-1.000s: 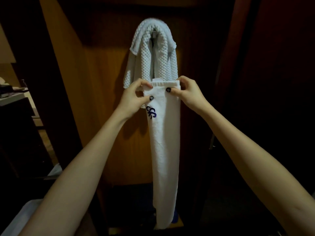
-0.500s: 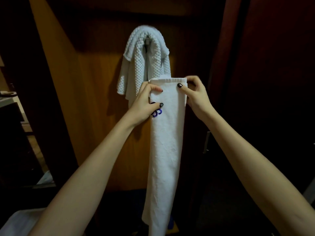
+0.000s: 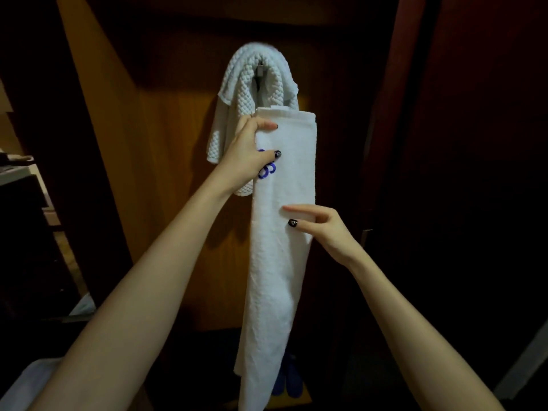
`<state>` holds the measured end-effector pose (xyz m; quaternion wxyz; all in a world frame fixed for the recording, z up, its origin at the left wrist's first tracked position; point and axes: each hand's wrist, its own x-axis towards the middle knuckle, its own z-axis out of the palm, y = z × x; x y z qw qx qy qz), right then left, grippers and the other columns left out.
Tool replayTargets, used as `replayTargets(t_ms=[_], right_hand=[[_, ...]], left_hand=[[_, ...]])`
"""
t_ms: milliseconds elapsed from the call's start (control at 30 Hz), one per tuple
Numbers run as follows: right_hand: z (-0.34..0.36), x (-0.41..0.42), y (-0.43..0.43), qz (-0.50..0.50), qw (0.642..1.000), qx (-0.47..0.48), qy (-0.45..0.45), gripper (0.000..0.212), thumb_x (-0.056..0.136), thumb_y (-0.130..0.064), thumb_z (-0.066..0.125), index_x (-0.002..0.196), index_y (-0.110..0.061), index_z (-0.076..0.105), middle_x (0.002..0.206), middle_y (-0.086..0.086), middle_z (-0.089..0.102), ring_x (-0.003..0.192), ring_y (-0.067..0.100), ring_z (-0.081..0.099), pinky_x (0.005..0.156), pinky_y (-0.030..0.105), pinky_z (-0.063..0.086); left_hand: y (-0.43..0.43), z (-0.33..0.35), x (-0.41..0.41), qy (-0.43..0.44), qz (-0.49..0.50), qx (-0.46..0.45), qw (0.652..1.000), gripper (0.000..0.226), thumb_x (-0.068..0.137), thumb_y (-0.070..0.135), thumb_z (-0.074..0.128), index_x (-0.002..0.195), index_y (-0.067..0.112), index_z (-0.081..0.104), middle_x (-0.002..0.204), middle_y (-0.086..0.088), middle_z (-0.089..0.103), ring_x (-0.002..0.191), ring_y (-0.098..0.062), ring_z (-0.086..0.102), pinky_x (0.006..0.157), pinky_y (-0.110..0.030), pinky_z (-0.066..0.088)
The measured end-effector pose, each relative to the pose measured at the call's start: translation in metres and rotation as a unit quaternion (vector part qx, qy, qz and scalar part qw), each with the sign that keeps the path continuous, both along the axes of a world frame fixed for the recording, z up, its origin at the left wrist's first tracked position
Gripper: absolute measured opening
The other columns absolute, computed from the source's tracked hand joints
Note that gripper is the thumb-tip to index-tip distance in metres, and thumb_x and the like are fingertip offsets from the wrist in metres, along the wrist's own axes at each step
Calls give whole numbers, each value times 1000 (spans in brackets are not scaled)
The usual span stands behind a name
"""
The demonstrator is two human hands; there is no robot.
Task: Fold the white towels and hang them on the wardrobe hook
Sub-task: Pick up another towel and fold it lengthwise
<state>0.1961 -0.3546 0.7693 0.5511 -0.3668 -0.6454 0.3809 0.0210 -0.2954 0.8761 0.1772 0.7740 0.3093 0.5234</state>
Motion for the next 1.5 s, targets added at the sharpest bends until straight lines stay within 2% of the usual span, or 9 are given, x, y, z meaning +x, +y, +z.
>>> replayTargets(t_ms=[100,200,300,433,667,867,1000,1100,1500], right_hand=[[-2,-6,0,-9,998,-3,57,31,86,5,64,103,-19,74,106,-7,74,106,9,65,93,23,51],[3,-8,3,-2,991,-22,130,35,85,4,62,100,-24,76,115,2,71,103,15,66,89,24,53],[15,-1,8,-9,987,-38,159,39,85,2,59,109,-25,71,127,8,64,107,16,64,84,21,53],[25,10,10,-19,986,-66,150,44,90,6,49,122,-22,62,121,0,66,106,15,65,88,23,53],[30,18,1,-31,986,-83,141,41,92,-3,53,123,-27,61,120,-5,63,95,8,68,73,19,54],[36,27,-4,-50,987,-91,122,41,94,-5,50,126,-27,59,111,-15,63,91,3,67,73,15,52],[39,32,-4,-51,987,-96,115,37,94,-7,49,118,-32,61,115,-15,60,105,8,60,81,19,50],[42,34,-4,-52,988,-92,110,37,93,-7,50,114,-34,63,116,-15,62,108,9,61,89,24,50],[38,35,3,-64,983,-99,143,34,93,-9,53,114,-32,64,119,-10,61,109,11,60,80,23,52]], left_hand=[[14,0,-9,13,-20,-121,992,42,88,11,65,128,10,50,126,-9,51,107,-17,58,81,-17,49],[6,-21,-14,-95,-140,-269,948,56,97,22,53,147,20,27,130,-10,55,92,-10,67,72,-21,53],[-12,-72,-9,-135,-173,-308,926,57,101,30,43,150,33,14,142,13,41,116,4,52,85,-11,45],[-29,-136,-6,-197,-234,-353,884,65,96,20,50,146,46,18,141,7,45,115,-6,57,94,-33,49],[-49,-156,7,-317,-237,-331,857,10,86,16,54,96,17,54,85,6,69,81,-6,63,71,-21,47],[-44,-147,15,-280,-221,-245,901,25,82,9,68,101,25,66,103,3,66,102,-13,60,79,-23,51],[-45,-136,23,-201,-208,-219,932,18,92,10,54,91,15,71,84,9,72,82,-4,65,71,-20,51],[-47,-134,24,-234,-173,-214,932,14,89,8,60,86,15,72,77,9,73,75,-3,65,68,-18,50],[-52,-127,23,-177,-84,-81,977,32,86,-7,60,89,24,61,86,7,62,80,3,59,74,-12,45]])
